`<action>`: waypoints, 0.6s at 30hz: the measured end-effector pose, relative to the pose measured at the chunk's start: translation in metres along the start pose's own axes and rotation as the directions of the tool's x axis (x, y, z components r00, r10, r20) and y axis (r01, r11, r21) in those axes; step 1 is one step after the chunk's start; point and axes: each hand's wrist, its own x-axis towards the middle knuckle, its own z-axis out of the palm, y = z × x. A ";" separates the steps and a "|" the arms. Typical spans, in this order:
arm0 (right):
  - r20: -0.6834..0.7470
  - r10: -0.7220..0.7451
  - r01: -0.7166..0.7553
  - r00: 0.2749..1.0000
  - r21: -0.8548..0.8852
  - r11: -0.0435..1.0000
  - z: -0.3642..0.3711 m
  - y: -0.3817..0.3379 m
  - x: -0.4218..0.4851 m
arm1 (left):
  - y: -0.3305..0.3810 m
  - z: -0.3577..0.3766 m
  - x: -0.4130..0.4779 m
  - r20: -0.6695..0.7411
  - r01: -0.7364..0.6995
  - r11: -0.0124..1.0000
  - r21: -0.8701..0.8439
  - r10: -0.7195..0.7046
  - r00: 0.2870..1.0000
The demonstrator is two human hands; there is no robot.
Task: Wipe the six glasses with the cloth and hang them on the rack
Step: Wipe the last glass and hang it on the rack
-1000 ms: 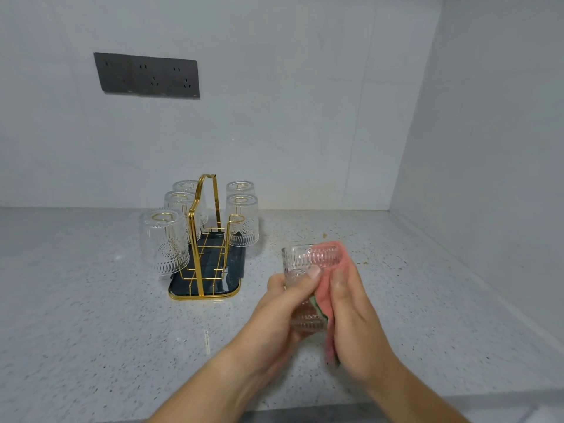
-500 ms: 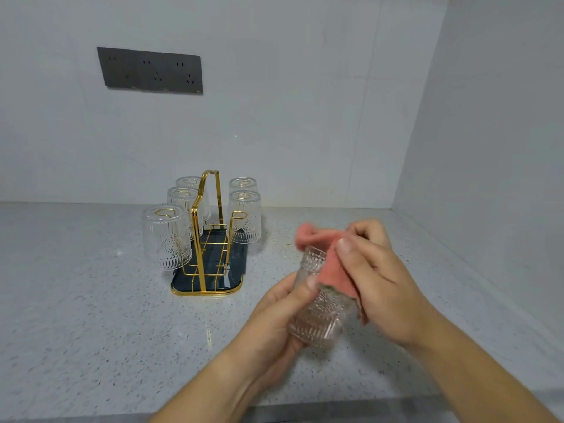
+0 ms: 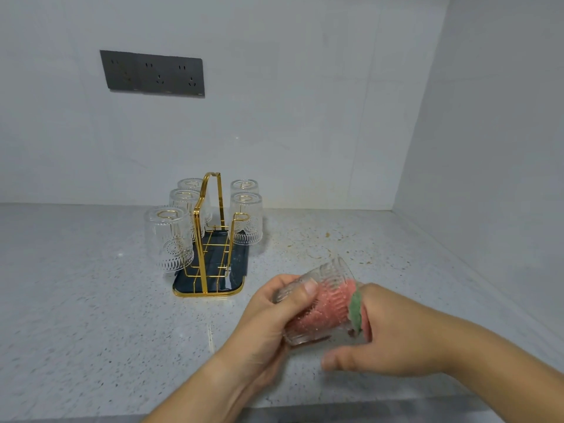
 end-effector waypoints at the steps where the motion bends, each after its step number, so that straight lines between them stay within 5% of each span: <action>1: 0.024 -0.017 0.019 1.000 -0.063 0.998 0.003 0.001 0.000 | -0.001 0.000 -0.001 0.004 0.015 1.000 0.019 -0.015 1.000; 6: 0.099 -0.037 0.038 0.994 -0.008 0.999 0.010 0.004 -0.004 | -0.005 -0.002 -0.002 -0.021 -0.006 0.992 0.128 0.009 1.000; 12: 0.081 0.030 -0.070 0.996 0.554 0.829 0.018 0.013 -0.009 | -0.004 -0.003 -0.003 -0.018 -0.187 0.907 0.376 0.209 0.978; 14: 0.027 0.015 -0.025 1.000 0.446 0.895 0.020 0.016 -0.007 | 0.000 0.001 -0.001 -0.045 -0.101 0.952 0.290 0.119 0.992; 18: -0.075 -0.092 0.088 0.993 -0.062 0.994 0.027 0.015 -0.001 | 0.013 0.007 -0.002 0.009 0.277 0.952 0.131 -0.280 0.960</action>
